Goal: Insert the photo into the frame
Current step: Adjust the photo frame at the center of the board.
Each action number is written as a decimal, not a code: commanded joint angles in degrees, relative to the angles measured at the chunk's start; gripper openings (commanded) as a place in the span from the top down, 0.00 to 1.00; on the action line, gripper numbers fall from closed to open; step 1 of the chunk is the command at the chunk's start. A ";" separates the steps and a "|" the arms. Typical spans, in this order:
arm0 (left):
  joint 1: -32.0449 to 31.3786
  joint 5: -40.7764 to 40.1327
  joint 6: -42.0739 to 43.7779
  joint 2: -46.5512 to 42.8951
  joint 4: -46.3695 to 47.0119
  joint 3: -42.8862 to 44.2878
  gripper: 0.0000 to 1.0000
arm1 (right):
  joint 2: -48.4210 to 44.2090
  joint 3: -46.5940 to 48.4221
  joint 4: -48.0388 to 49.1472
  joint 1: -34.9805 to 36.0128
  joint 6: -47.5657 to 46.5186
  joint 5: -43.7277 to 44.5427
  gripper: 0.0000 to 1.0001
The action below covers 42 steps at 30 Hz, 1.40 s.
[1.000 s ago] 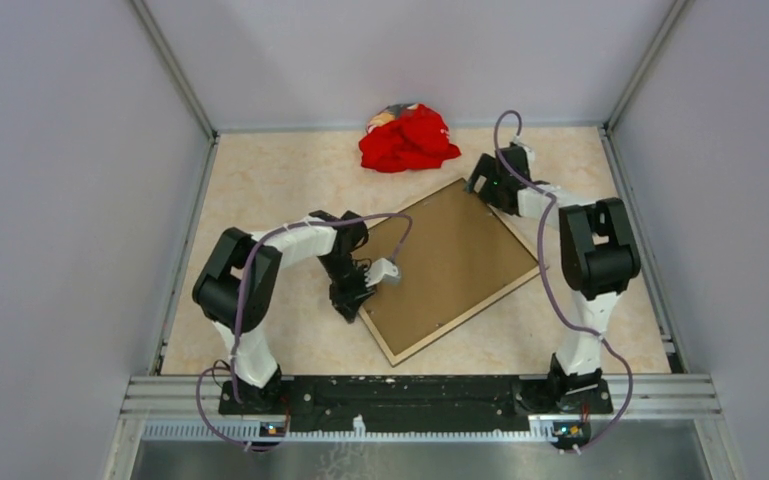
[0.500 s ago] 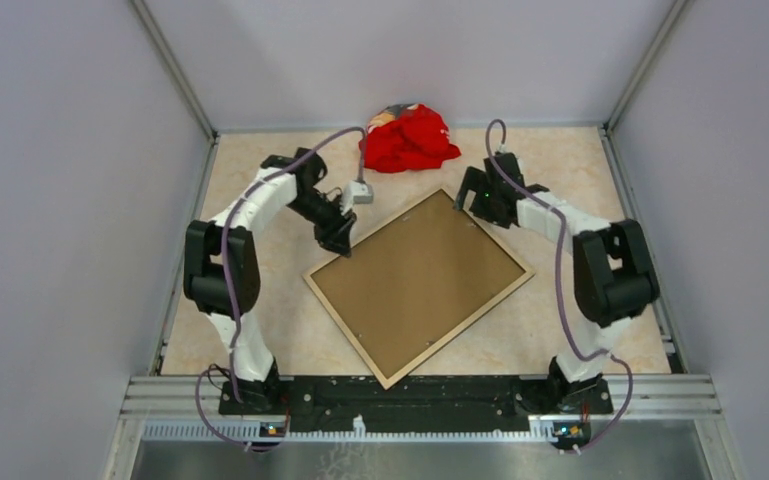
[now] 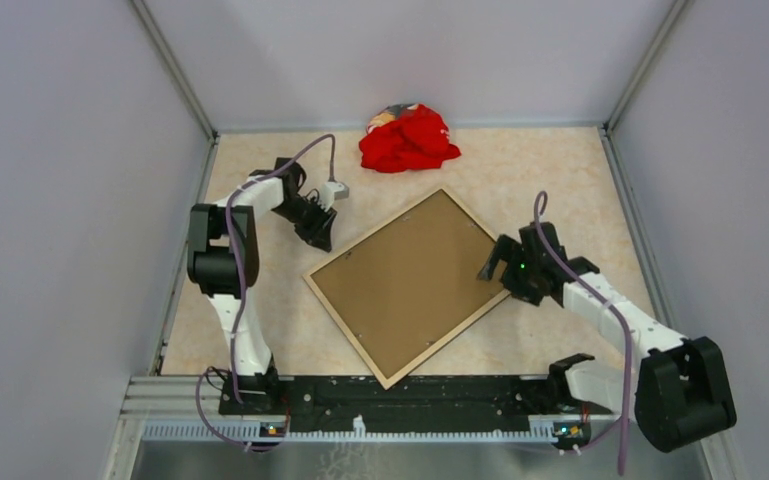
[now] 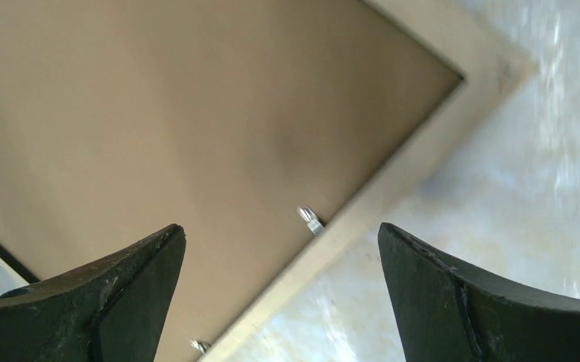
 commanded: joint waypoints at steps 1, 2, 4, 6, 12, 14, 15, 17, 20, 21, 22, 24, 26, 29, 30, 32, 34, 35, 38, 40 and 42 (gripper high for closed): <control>0.23 1.55 0.07 -0.92 1.74 -0.50 0.65 | -5.61 -5.26 -4.41 0.09 3.85 -4.78 0.01; 0.23 1.93 0.32 -1.02 1.56 -0.67 0.66 | -6.54 -6.00 -5.03 0.09 4.15 -4.75 0.01; 0.23 2.19 0.33 -1.33 1.73 -1.40 0.67 | -8.65 -7.57 -5.48 0.04 4.57 -4.76 0.01; 0.23 2.28 0.62 -1.58 1.98 -2.22 0.68 | -9.68 -9.19 -4.66 0.04 5.15 -4.69 0.01; 0.06 3.63 1.67 -2.94 1.33 -4.99 0.70 | -3.36 -12.20 10.16 -0.47 7.77 -8.68 0.01; -0.15 4.33 2.07 -3.47 0.68 -6.25 0.70 | 1.32 -10.86 14.40 -1.74 8.30 -11.24 0.02; -0.34 4.65 2.32 -3.80 0.37 -6.93 0.70 | 3.41 -9.54 15.44 -2.38 8.32 -11.96 0.02; -0.74 5.37 2.89 -4.62 0.04 -8.70 0.71 | 6.78 -6.26 16.23 -3.66 7.35 -12.06 0.02; -1.68 6.14 3.44 -5.92 0.11 -11.39 0.71 | 11.01 -1.13 16.17 -6.23 5.52 -12.04 0.02; -2.09 6.57 3.58 -6.32 -0.03 -12.09 0.71 | 12.36 0.59 16.10 -7.00 4.80 -12.15 0.02; -2.60 7.08 3.62 -6.80 -0.08 -12.81 0.71 | 13.75 2.23 15.82 -7.76 4.13 -12.06 0.02; -3.85 7.99 3.67 -7.81 0.02 -14.25 0.71 | 16.85 5.74 15.42 -9.18 3.27 -12.11 0.02; -5.19 8.17 3.37 -8.89 0.65 -15.21 0.71 | 19.20 7.91 15.85 -9.96 2.90 -12.18 0.02; -5.48 9.52 3.20 -9.18 0.26 -14.79 0.71 | 22.95 10.99 17.03 -10.42 2.82 -13.56 0.02; -5.48 9.83 3.11 -8.98 -0.08 -14.34 0.70 | 24.41 12.19 17.02 -10.42 2.73 -14.00 0.02; -5.48 10.15 3.01 -8.75 -0.62 -13.59 0.70 | 27.11 14.58 17.06 -10.42 2.37 -14.88 0.02; -5.48 10.25 3.05 -8.86 -0.93 -13.48 0.70 | 29.09 17.09 15.89 -10.46 1.51 -14.43 0.03; -5.44 10.10 3.10 -9.10 -1.07 -13.54 0.70 | 29.76 18.50 14.15 -10.54 0.58 -13.13 0.03; -4.72 9.41 3.69 -10.17 -2.06 -14.00 0.67 | 27.45 19.86 10.93 -10.85 -1.49 -7.86 0.03; -3.80 9.39 4.45 -10.76 -3.11 -14.41 0.66 | 24.00 19.05 9.98 -10.81 -2.74 -5.05 0.03; -3.08 10.11 5.93 -11.07 -5.10 -14.13 0.64 | 20.47 17.98 8.91 -10.81 -3.81 -3.09 0.03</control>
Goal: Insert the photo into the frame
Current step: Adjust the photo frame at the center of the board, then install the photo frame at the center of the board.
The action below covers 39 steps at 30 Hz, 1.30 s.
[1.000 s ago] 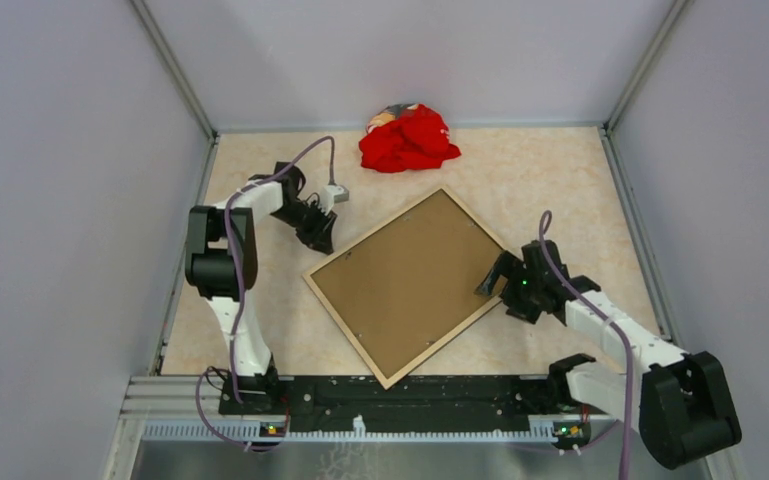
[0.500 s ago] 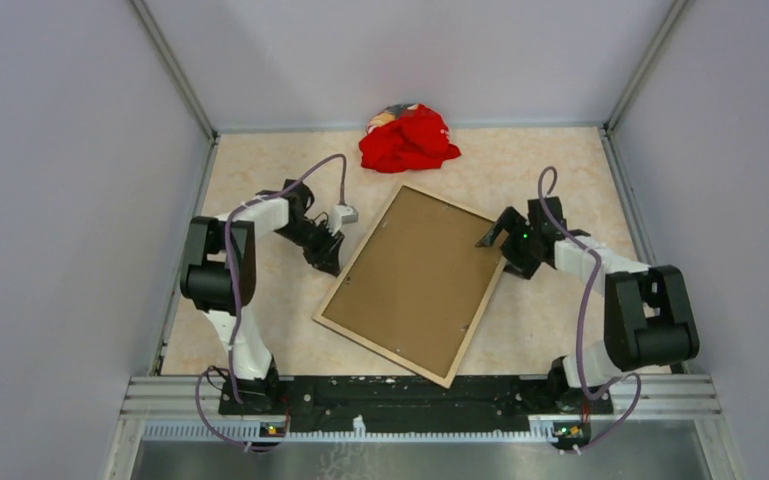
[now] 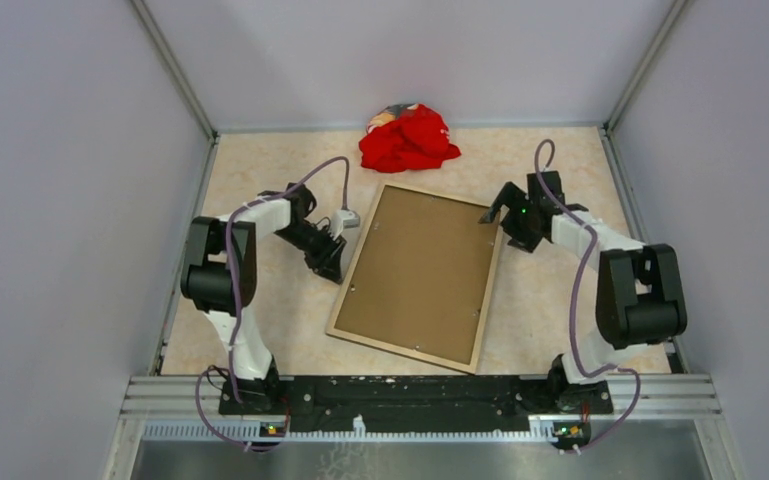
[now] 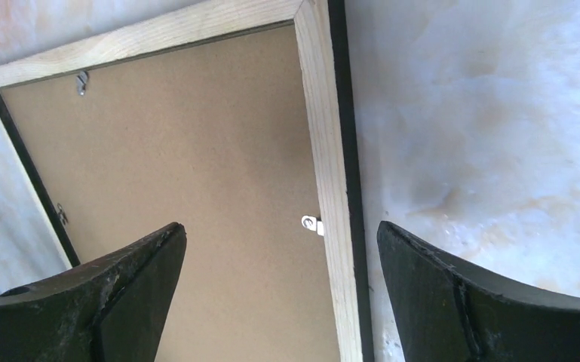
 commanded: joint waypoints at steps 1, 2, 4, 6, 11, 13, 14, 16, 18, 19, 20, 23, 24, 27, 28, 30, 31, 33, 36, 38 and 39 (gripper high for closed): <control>1.62 3.25 3.73 -3.18 -4.75 0.07 0.63 | -9.50 0.20 -2.67 0.32 -3.80 6.43 0.04; 1.63 3.59 4.00 -3.32 -5.23 0.20 0.62 | -11.27 -0.60 -2.83 1.05 -4.25 7.05 0.04; 1.63 4.38 4.23 -3.46 -5.68 0.56 0.61 | -15.20 -2.55 -2.95 3.28 -4.49 7.34 0.05; 1.55 5.29 3.98 -2.92 -6.17 1.39 0.60 | -18.17 -5.48 -1.97 8.21 -3.71 7.62 0.06; 0.76 6.38 2.08 -0.53 -5.25 2.01 0.59 | -20.46 -9.11 4.34 24.19 -0.14 8.33 0.08; -0.13 6.15 0.84 0.05 -4.00 1.78 0.60 | -18.85 -9.96 8.47 29.68 1.63 7.88 0.09; -0.53 5.82 0.19 0.39 -3.31 1.72 0.60 | -17.39 -9.53 9.44 31.87 2.00 7.46 0.09; -0.98 5.28 -0.77 1.06 -2.42 1.81 0.62 | -14.36 -8.44 11.60 35.43 2.35 7.00 0.09; -1.09 4.72 -1.31 1.53 -1.75 1.82 0.65 | -11.57 -7.62 14.48 38.58 2.64 6.78 0.10; -1.09 4.47 -1.39 1.69 -1.44 1.80 0.67 | -10.12 -7.32 16.51 40.32 2.78 6.37 0.11; -1.08 4.34 -1.51 1.90 -1.26 1.75 0.68 | -8.65 -6.98 18.30 41.49 2.89 5.91 0.11; -1.09 4.44 -1.66 2.69 -0.90 1.64 0.72 | -3.75 -5.46 23.53 44.06 2.25 2.75 0.12; -1.09 4.47 -1.72 2.94 -0.66 1.64 0.74 | -1.69 -5.12 25.74 44.65 1.76 1.40 0.12; -1.09 4.27 -2.09 4.28 -0.44 1.80 0.79 | 2.74 -3.29 30.05 45.50 0.79 -1.81 0.13; -1.09 4.39 -2.09 4.61 -0.46 1.89 0.81 | 3.95 -2.57 30.99 45.53 0.83 -2.68 0.13; -1.09 4.47 -2.10 4.90 -0.32 1.74 0.83 | 6.05 -1.25 32.73 45.62 1.29 -3.78 0.15; -1.09 4.47 -2.17 4.89 -0.17 1.61 0.84 | 7.03 -0.72 33.31 45.67 1.53 -4.25 0.15; -1.03 4.47 -2.11 4.81 -0.12 1.57 0.85 | 8.63 0.24 33.94 45.84 2.19 -4.75 0.16; -1.08 4.45 -2.02 4.63 -0.12 1.32 0.86 | 10.94 1.62 35.15 46.08 2.94 -5.78 0.16; -1.05 4.35 -1.99 4.54 0.01 1.14 0.86 | 12.26 2.65 35.52 46.10 3.33 -6.44 0.17; -1.06 4.18 -2.01 4.45 0.05 1.12 0.86 | 12.83 3.04 35.54 46.10 3.57 -6.82 0.17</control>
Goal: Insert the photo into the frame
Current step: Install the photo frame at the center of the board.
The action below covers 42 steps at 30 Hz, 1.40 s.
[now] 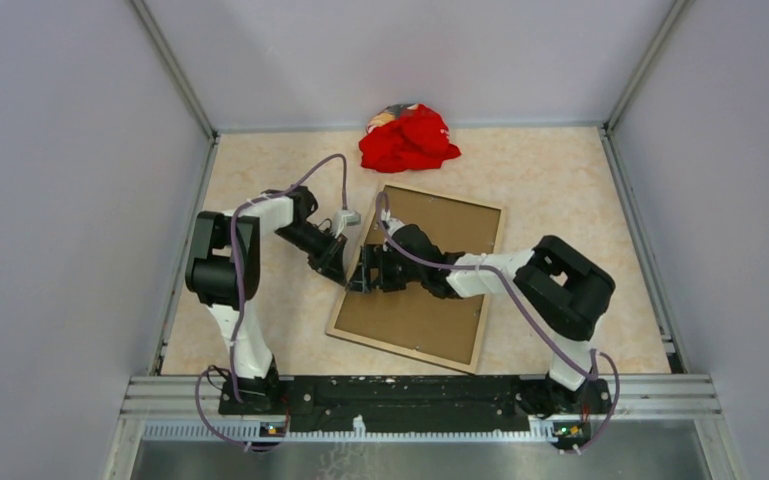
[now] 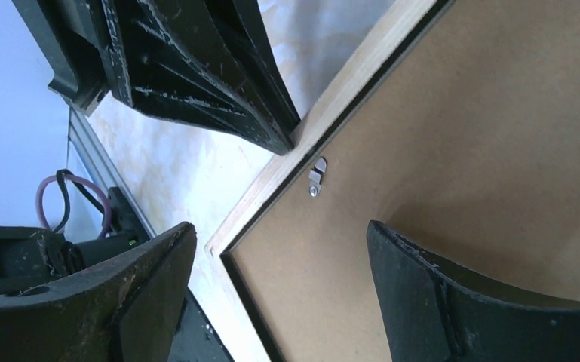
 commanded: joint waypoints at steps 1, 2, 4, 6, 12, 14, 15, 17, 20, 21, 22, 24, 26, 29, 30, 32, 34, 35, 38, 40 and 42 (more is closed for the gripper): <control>-0.88 -0.90 2.01 1.47 3.84 -0.44 0.86 | 2.56 3.85 4.78 1.10 1.26 -2.71 0.17; -0.92 -1.05 2.09 1.50 3.85 -0.46 0.86 | 2.99 4.14 5.00 1.21 1.44 -3.18 0.18; -0.91 -1.18 2.18 1.66 3.82 -0.39 0.86 | 3.83 4.83 4.91 1.63 1.43 -3.58 0.18; -0.85 -1.04 2.20 1.82 3.91 -0.35 0.86 | 4.83 5.71 3.97 2.16 1.02 -3.83 0.18; -0.85 -0.76 2.12 1.76 3.69 -0.18 0.87 | 6.85 6.70 3.74 2.77 1.27 -4.58 0.19; -0.86 -0.94 2.21 1.59 3.60 -0.09 0.87 | 7.22 7.01 3.80 2.73 1.55 -4.78 0.19; -0.85 -1.03 2.25 1.54 3.56 -0.09 0.87 | 7.38 7.08 3.84 2.75 1.67 -4.83 0.19; -0.85 -1.13 2.29 1.44 3.51 -0.09 0.87 | 7.36 6.88 3.99 2.71 1.66 -4.76 0.19; -0.90 -1.24 2.47 1.35 3.51 -0.26 0.87 | 7.32 6.80 3.59 2.77 1.36 -4.15 0.19; -0.89 -1.24 2.50 1.33 3.59 -0.33 0.87 | 7.35 6.84 3.40 2.77 1.13 -3.99 0.19; -0.86 -1.22 2.59 1.32 3.60 -0.36 0.87 | 7.35 6.94 3.30 2.77 0.99 -3.88 0.19; -0.86 -1.09 2.62 1.40 3.68 -0.35 0.87 | 7.20 7.07 2.75 2.72 0.58 -3.64 0.19; -0.86 -1.11 2.56 1.41 3.69 -0.37 0.87 | 7.18 7.15 2.44 2.77 0.09 -3.32 0.19; -0.86 -1.07 2.67 1.41 3.68 -0.43 0.87 | 7.46 7.50 1.67 2.75 -0.43 -2.81 0.19; -0.86 -1.11 2.66 1.36 3.79 -0.44 0.87 | 7.71 7.69 1.73 2.77 -0.43 -2.93 0.19; -0.92 -1.06 2.73 1.40 3.73 -0.51 0.88 | 8.39 8.10 1.98 2.77 -0.24 -3.26 0.19; -0.88 -1.12 2.88 1.19 3.70 -0.61 0.88 | 9.27 8.46 2.33 2.77 0.03 -3.63 0.20; -0.92 -1.18 2.90 1.17 3.61 -0.66 0.88 | 9.57 8.55 2.45 2.77 0.13 -3.79 0.20; -0.87 -1.24 3.16 0.91 3.44 -0.70 0.88 | 10.34 8.97 2.83 2.77 0.48 -4.22 0.20; -0.89 -1.29 3.26 0.79 3.34 -0.62 0.88 | 10.66 9.22 2.86 2.77 0.53 -4.51 0.20; -0.89 -1.22 3.30 0.79 3.31 -0.53 0.88 | 11.00 9.61 2.93 2.73 0.62 -4.75 0.20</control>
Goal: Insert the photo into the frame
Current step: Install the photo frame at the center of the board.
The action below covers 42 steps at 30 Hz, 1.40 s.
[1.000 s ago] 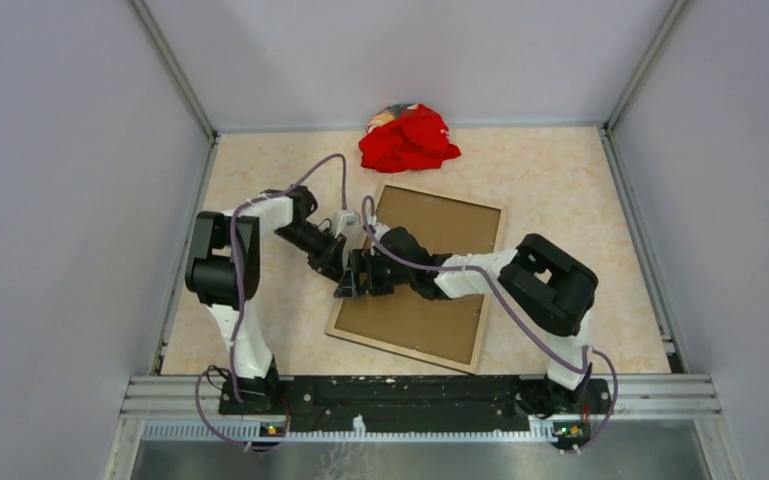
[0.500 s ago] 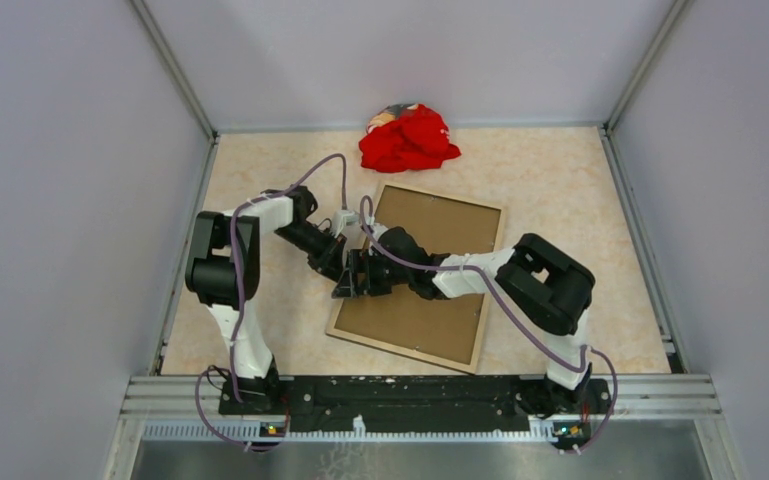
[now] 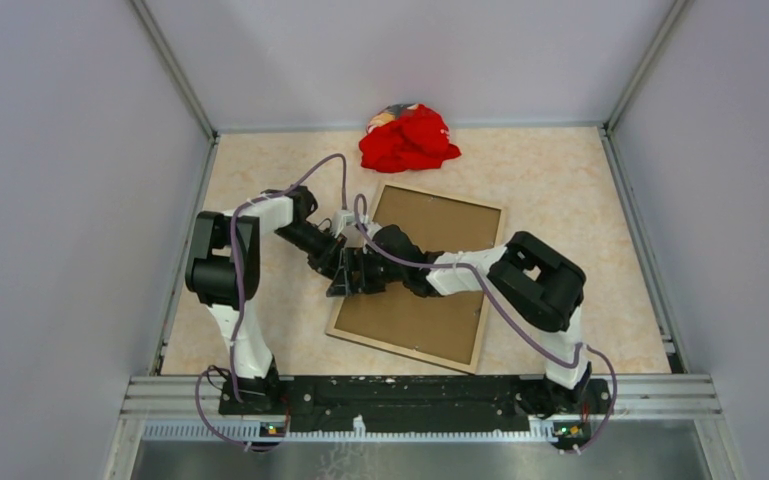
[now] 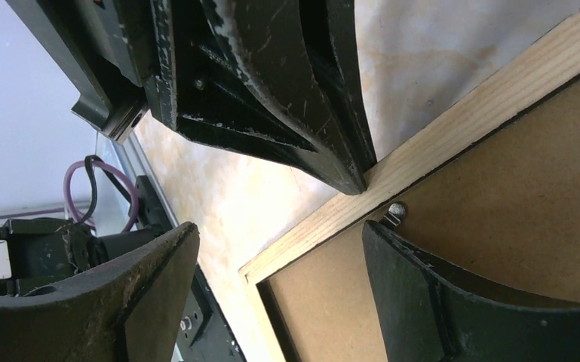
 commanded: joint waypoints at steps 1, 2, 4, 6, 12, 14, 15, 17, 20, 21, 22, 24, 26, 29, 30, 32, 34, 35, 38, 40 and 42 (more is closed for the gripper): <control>-1.02 -1.22 3.35 0.81 3.46 -0.54 0.88 | 2.21 1.80 -0.08 0.45 -0.84 0.63 0.20; -1.03 -1.22 3.35 0.82 3.49 -0.53 0.88 | 2.32 1.84 -0.04 0.43 -0.91 0.57 0.20; -1.05 -1.20 3.35 0.81 3.44 -0.53 0.88 | 2.45 1.96 -0.04 0.46 -0.94 0.36 0.20; -1.03 -1.41 3.43 0.82 3.38 -0.53 0.88 | 1.90 2.11 -0.32 0.46 -1.02 -0.28 0.21; -1.04 -1.91 3.74 0.64 3.19 -0.53 0.88 | -4.62 0.83 -1.33 0.33 -2.64 -2.24 0.20; -0.96 -1.97 3.78 0.48 3.11 -0.46 0.89 | -6.65 -0.35 -1.93 0.03 -2.96 -2.31 0.20; -0.96 -1.96 3.78 0.38 3.13 -0.44 0.89 | -7.37 -1.23 -1.90 -0.29 -2.93 -2.38 0.20; -0.97 -2.00 3.79 0.34 3.14 -0.51 0.89 | -8.27 -3.15 -1.42 -1.09 -2.82 -2.25 0.20; -1.02 -1.84 3.71 0.26 3.10 -0.53 0.89 | -8.47 -5.34 0.09 -2.22 -2.34 -2.25 0.20; -0.98 -1.79 3.70 0.28 3.14 -0.53 0.89 | -8.18 -5.46 0.41 -2.48 -2.20 -2.30 0.20; -0.96 -1.81 3.74 0.29 3.14 -0.53 0.89 | -7.64 -5.38 0.48 -2.48 -2.19 -2.33 0.20; -0.99 -1.80 3.70 0.30 3.11 -0.46 0.89 | -6.34 -4.86 0.67 -2.53 -2.27 -2.52 0.20; -1.04 -1.79 3.61 0.31 3.12 -0.45 0.89 | -4.92 -4.24 0.96 -2.53 -2.10 -2.55 0.20; -1.01 -1.65 3.62 0.29 3.23 -0.51 0.89 | -2.87 -3.24 1.10 -2.53 -2.10 -2.33 0.20; -1.00 -1.66 3.66 0.27 3.11 -0.52 0.89 | -2.39 -2.93 1.17 -2.53 -2.10 -2.31 0.20; -1.01 -1.66 3.69 0.36 3.14 -0.53 0.89 | -1.56 -2.26 1.28 -2.53 -2.01 -2.39 0.20; -1.00 -1.68 3.71 0.38 3.24 -0.54 0.89 | -0.75 -1.72 1.28 -2.49 -2.01 -2.48 0.20; -1.02 -1.59 3.70 0.37 3.21 -0.53 0.89 | -0.47 -1.56 1.32 -2.53 -1.94 -2.57 0.20; -1.01 -1.65 3.78 0.40 3.18 -0.61 0.89 | 0.30 -1.34 1.83 -2.52 -1.52 -3.10 0.20; -1.04 -1.66 3.83 0.37 3.20 -0.62 0.89 | 0.53 -1.23 2.14 -2.49 -1.06 -3.36 0.21; -1.01 -1.57 3.87 0.42 3.18 -0.70 0.89 | 0.74 -1.12 2.34 -2.45 -0.91 -3.52 0.21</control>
